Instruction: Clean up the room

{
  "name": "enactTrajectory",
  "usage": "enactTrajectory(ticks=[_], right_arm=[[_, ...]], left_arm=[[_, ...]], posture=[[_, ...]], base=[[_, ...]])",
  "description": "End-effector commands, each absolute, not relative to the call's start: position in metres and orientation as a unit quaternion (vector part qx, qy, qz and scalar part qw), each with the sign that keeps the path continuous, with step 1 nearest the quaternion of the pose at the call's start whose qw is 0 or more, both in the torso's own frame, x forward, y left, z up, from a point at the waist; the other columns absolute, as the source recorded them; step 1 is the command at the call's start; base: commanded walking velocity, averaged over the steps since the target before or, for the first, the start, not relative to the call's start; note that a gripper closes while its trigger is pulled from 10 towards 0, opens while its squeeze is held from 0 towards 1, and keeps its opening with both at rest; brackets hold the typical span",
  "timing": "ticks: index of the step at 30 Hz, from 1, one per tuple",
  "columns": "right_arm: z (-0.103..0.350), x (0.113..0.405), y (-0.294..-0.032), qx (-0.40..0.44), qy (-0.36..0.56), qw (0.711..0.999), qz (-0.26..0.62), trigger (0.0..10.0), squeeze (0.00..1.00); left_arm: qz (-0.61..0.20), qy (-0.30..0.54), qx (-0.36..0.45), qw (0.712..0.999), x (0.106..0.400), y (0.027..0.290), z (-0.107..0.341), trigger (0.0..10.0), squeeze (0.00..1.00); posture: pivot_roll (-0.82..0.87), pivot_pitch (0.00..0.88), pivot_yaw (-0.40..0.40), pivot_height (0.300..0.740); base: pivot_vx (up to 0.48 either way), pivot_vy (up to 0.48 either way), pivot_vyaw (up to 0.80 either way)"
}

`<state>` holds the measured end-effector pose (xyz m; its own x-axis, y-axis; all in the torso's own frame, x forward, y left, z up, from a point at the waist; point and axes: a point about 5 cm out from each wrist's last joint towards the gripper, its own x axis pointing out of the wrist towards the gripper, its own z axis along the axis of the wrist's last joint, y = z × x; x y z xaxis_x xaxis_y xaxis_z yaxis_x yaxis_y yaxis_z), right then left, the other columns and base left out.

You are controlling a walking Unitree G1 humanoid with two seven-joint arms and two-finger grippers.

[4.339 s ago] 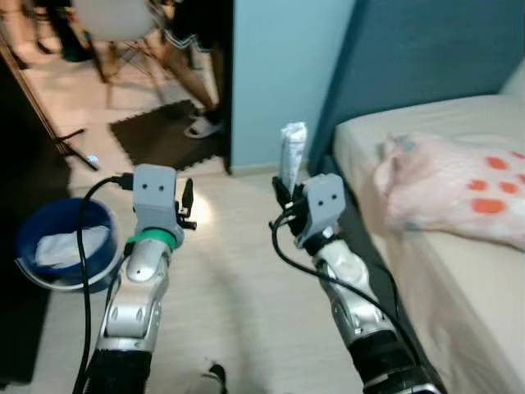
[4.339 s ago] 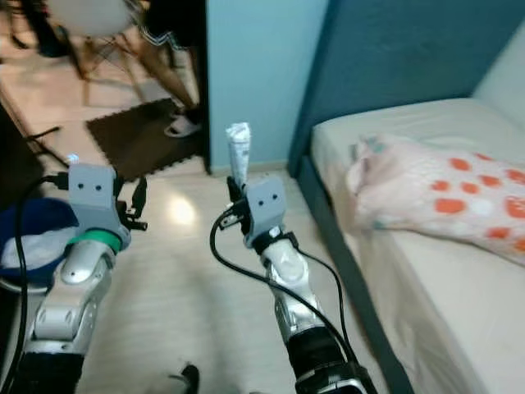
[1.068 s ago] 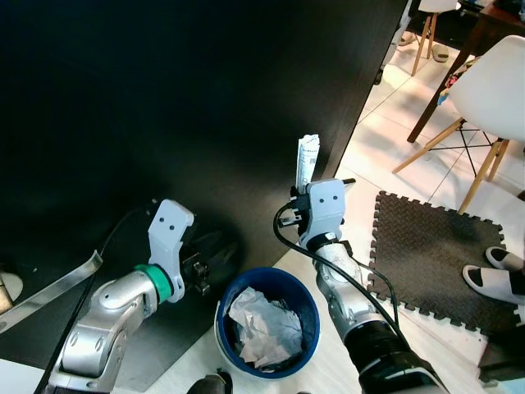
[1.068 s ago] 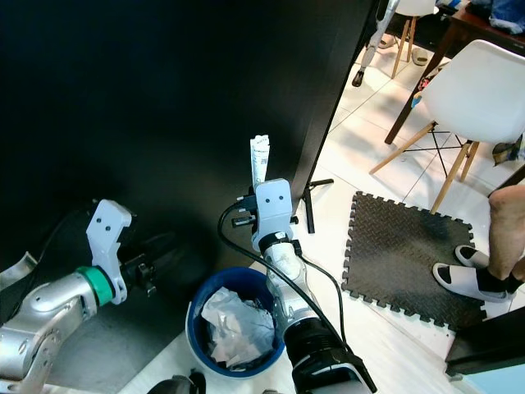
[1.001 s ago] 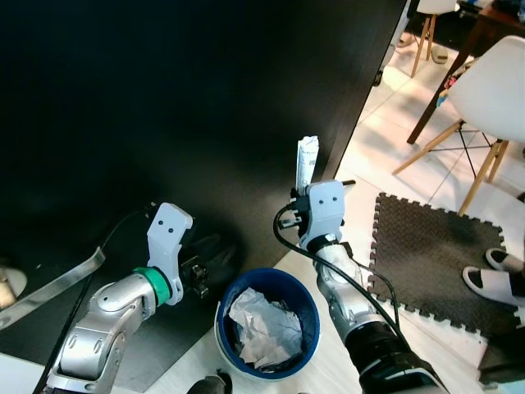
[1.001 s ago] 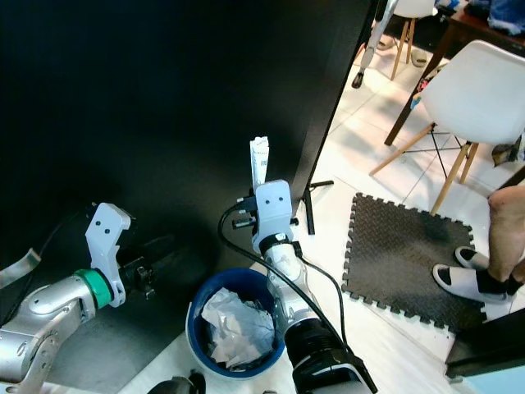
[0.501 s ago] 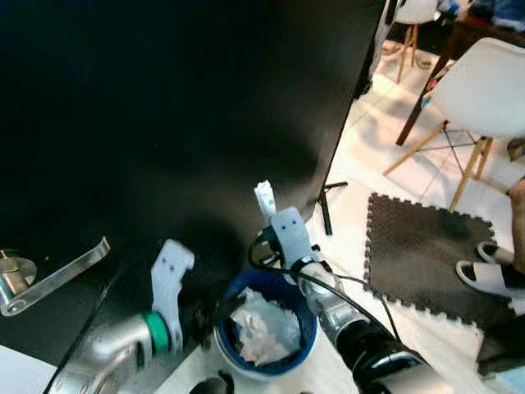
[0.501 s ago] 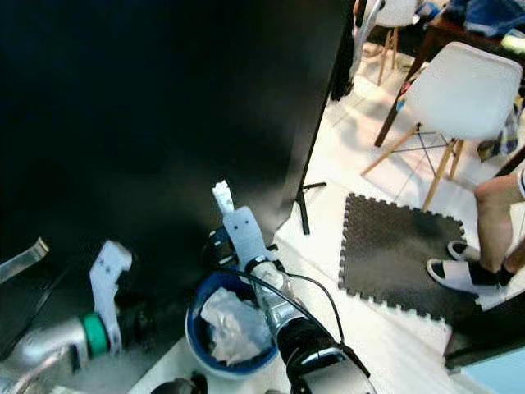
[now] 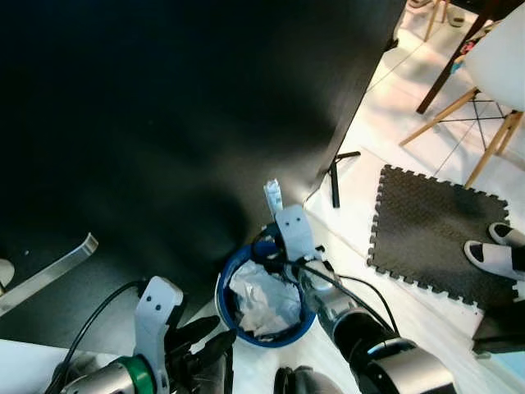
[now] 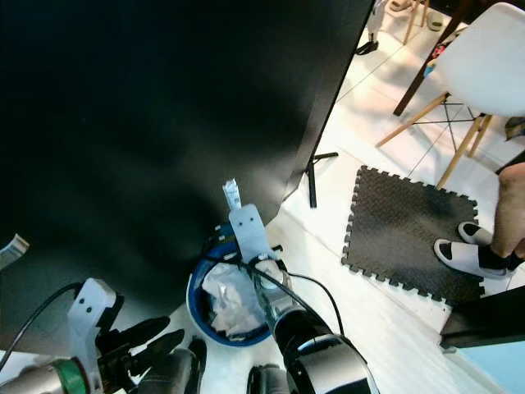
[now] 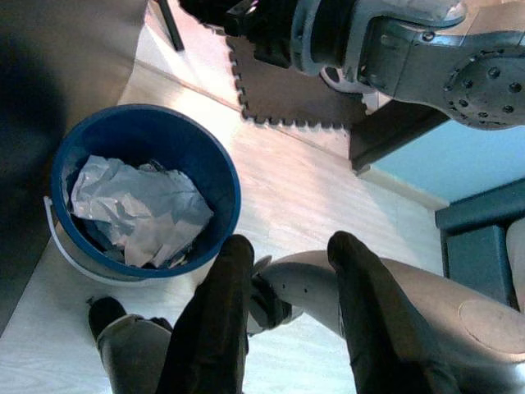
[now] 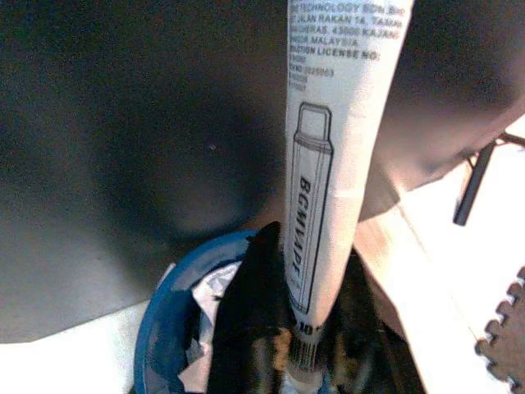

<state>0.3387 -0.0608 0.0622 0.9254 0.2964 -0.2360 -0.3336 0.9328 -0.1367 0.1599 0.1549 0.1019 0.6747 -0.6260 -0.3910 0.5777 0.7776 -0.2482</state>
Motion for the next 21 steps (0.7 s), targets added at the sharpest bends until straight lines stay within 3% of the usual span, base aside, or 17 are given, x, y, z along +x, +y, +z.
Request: enactTrajectory(ticks=[1,2,3,5,6,21], right_arm=[[0.053,0.334,-0.063,-0.084,0.128,0.976,0.156,10.0,1.0],[0.053,0.334,-0.063,-0.084,0.128,0.976,0.156,10.0,1.0],[0.054,0.335,-0.064,-0.089,0.126,0.976,0.156,10.0,0.29],[0.055,0.336,-0.065,-0.092,0.123,0.976,0.156,10.0,0.29],[0.054,0.336,-0.067,-0.096,0.122,0.976,0.154,10.0,0.0],[0.046,0.328,-0.087,-0.073,0.102,0.983,0.133,10.0,0.0]], left_arm=[[-0.324,0.243,-0.06,0.912,0.155,0.155,0.1,10.0,0.0],[-0.324,0.243,-0.06,0.912,0.155,0.155,0.1,10.0,0.0],[-0.319,0.239,-0.06,0.915,0.157,0.155,0.101,10.0,0.0],[-0.317,0.235,-0.059,0.917,0.16,0.155,0.102,10.0,0.0],[-0.316,0.232,-0.059,0.918,0.163,0.155,0.102,10.0,0.0],[-0.303,0.209,-0.044,0.929,0.19,0.151,0.103,10.0,0.0]], posture=[[0.29,0.247,0.021,0.712],[0.29,0.247,0.021,0.712],[0.29,0.239,0.017,0.712],[0.29,0.239,0.017,0.712],[0.27,0.225,0.016,0.712],[0.19,0.175,0.023,0.712]], base=[[0.0,0.0,0.0],[0.0,0.0,0.0],[0.0,0.0,0.0],[0.0,0.0,0.0],[0.0,0.0,0.0],[0.0,0.0,0.0]])
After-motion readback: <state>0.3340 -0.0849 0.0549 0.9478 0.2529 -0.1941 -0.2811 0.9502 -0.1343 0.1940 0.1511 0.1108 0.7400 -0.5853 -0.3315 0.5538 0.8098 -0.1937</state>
